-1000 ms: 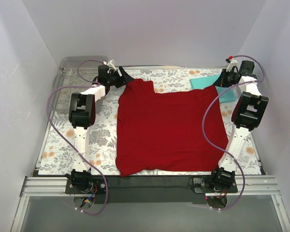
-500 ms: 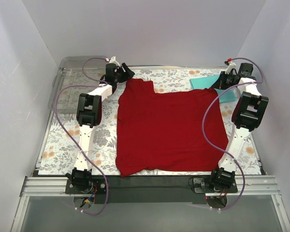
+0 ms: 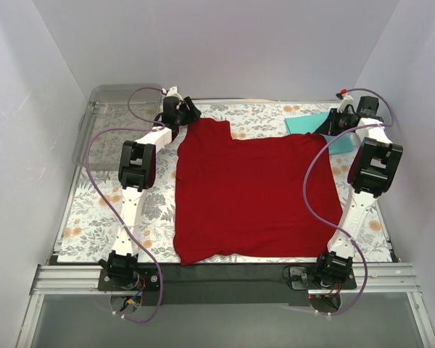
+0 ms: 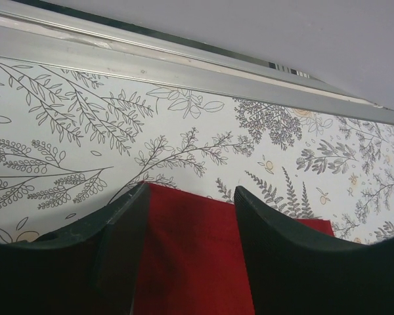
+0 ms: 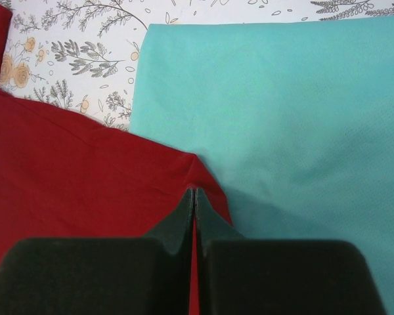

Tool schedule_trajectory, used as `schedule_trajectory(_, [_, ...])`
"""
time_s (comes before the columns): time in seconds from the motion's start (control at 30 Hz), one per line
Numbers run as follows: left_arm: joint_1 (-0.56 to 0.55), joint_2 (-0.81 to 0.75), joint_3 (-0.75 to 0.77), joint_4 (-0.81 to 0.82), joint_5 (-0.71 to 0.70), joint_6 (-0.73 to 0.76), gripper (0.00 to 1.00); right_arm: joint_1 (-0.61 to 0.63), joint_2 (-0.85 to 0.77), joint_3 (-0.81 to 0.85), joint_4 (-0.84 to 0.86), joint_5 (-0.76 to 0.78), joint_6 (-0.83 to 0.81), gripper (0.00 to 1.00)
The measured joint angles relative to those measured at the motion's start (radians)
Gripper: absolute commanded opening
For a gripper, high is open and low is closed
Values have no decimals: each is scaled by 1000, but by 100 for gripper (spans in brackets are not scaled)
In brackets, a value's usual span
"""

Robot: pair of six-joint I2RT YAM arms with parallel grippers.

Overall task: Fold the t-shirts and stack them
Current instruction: Flatten the tshirt out

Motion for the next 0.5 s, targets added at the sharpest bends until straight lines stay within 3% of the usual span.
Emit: schedule_trajectory(0.5, [-3, -11, -31, 33, -31, 14, 55, -6, -2, -16, 3, -10, 0, 1])
